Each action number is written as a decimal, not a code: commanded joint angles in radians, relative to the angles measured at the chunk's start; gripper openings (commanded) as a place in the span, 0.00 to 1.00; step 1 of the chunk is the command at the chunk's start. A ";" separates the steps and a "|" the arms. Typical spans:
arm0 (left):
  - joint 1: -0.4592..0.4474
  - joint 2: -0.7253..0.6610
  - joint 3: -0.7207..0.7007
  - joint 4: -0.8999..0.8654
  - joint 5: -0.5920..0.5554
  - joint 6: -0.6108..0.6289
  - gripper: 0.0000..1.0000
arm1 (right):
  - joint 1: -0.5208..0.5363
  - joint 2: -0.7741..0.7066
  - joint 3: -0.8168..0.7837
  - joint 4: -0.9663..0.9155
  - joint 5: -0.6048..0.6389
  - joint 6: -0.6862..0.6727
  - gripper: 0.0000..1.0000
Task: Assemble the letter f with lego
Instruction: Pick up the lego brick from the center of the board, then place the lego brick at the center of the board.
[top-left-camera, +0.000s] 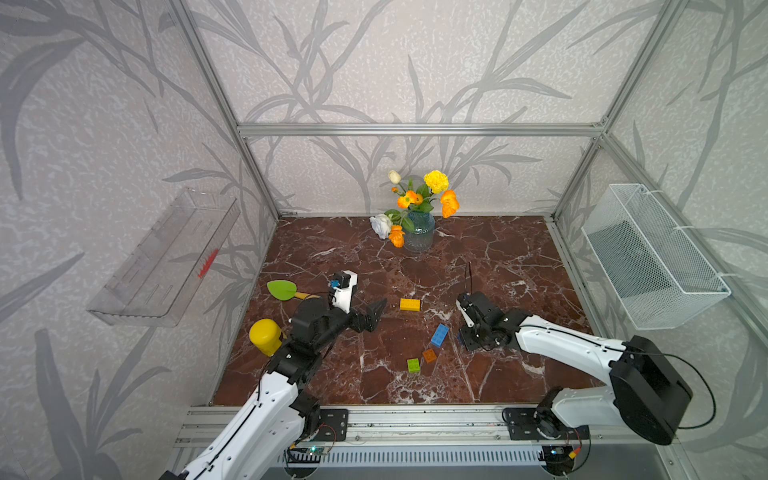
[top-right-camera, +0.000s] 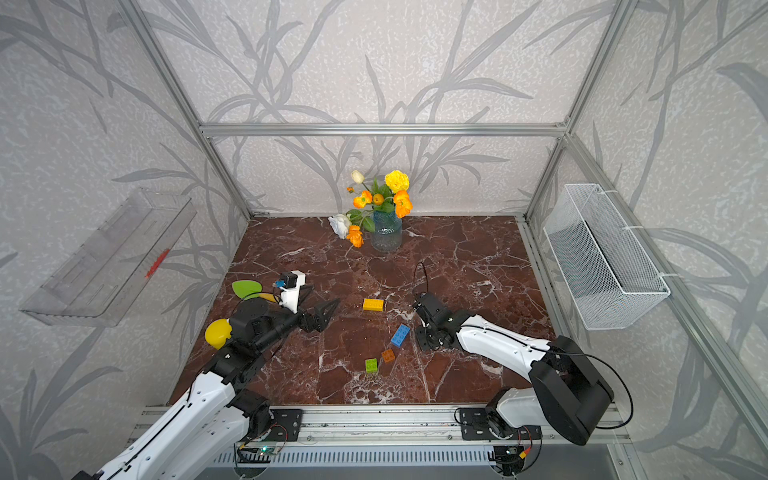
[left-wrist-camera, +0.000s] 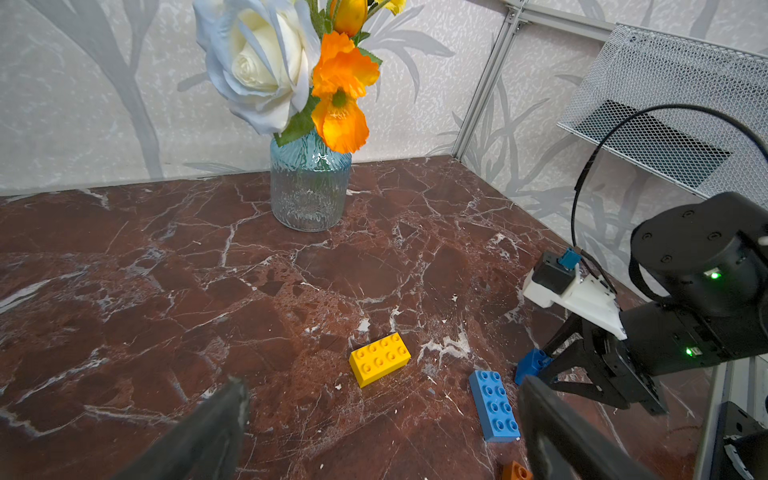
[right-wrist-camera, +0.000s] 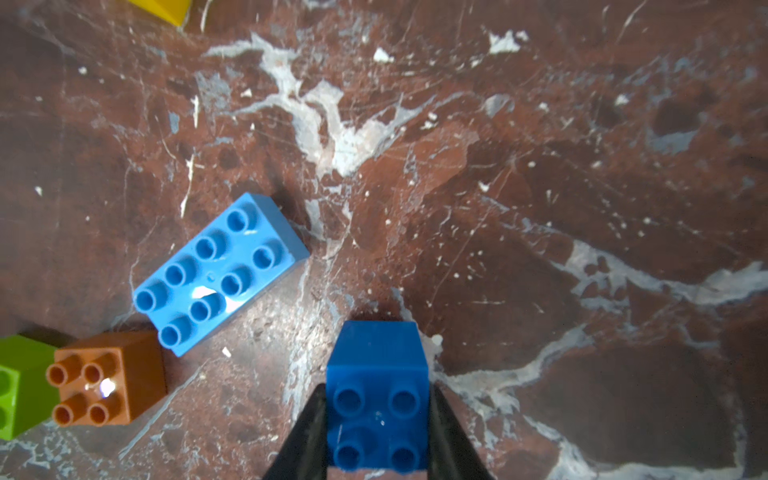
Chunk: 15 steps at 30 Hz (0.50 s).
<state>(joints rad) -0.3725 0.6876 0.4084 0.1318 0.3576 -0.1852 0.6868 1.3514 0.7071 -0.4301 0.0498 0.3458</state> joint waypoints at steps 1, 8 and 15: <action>-0.006 -0.010 0.026 -0.005 -0.034 -0.007 0.99 | -0.033 0.019 0.081 -0.016 -0.024 -0.072 0.27; -0.006 -0.012 0.029 -0.018 -0.068 -0.028 0.99 | -0.104 0.148 0.252 -0.054 -0.092 -0.251 0.25; -0.006 0.000 0.036 -0.025 -0.088 -0.030 0.99 | -0.119 0.308 0.413 -0.061 -0.140 -0.450 0.25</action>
<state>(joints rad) -0.3733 0.6926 0.4103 0.1165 0.2924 -0.2062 0.5697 1.6295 1.0813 -0.4721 -0.0513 0.0166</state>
